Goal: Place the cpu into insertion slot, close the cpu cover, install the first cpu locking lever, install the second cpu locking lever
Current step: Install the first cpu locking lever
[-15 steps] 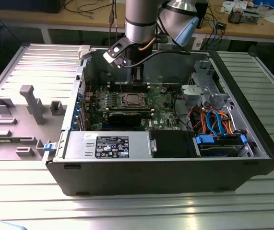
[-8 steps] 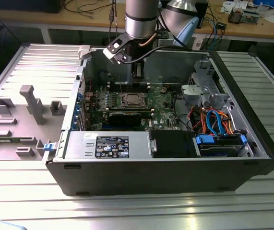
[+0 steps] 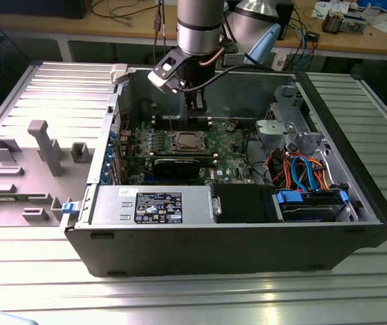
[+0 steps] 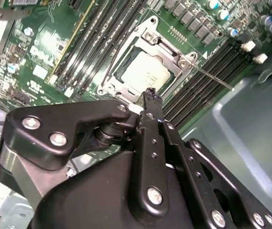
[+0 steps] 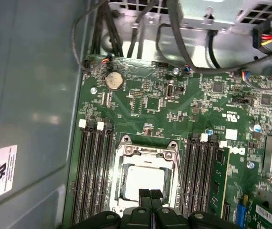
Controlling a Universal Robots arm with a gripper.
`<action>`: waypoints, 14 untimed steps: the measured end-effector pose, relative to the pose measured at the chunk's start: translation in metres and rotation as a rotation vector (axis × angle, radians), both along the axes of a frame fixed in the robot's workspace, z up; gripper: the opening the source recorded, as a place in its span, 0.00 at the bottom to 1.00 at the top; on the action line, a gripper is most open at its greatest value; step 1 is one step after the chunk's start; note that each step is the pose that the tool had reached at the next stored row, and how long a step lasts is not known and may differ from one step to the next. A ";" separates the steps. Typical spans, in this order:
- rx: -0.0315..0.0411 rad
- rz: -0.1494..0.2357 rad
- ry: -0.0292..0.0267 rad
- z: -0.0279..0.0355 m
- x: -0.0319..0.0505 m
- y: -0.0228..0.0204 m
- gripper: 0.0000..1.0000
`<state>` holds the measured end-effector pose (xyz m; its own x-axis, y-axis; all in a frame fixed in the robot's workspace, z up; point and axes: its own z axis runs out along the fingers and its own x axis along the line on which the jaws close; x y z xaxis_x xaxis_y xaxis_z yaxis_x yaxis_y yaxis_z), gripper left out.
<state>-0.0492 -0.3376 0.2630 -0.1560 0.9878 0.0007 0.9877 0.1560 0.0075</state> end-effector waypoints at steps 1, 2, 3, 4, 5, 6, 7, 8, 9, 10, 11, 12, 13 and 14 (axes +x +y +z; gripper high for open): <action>0.0000 0.017 0.0000 -0.0001 0.0000 0.0000 0.11; 0.0000 0.037 0.0000 -0.0002 0.0000 0.0000 0.11; 0.0000 0.060 0.0000 -0.0004 0.0000 0.0000 0.11; 0.0000 0.089 0.0000 -0.0007 0.0000 0.0000 0.11; 0.0000 0.115 0.0000 -0.0009 0.0000 0.0000 0.11; 0.0000 0.133 0.0000 -0.0011 0.0000 0.0000 0.11; 0.0000 0.145 0.0000 -0.0012 0.0000 0.0000 0.11; 0.0000 0.166 0.0000 -0.0014 0.0000 0.0000 0.11; 0.0000 0.178 0.0000 -0.0015 0.0000 0.0000 0.11; 0.0000 0.192 0.0000 -0.0016 0.0000 0.0000 0.11; 0.0000 0.206 0.0000 -0.0018 0.0000 0.0000 0.11; -0.0001 0.220 0.0000 -0.0019 0.0000 0.0000 0.11; 0.0000 0.238 0.0000 -0.0020 0.0000 0.0000 0.11; 0.0000 0.260 0.0000 -0.0022 0.0000 0.0000 0.11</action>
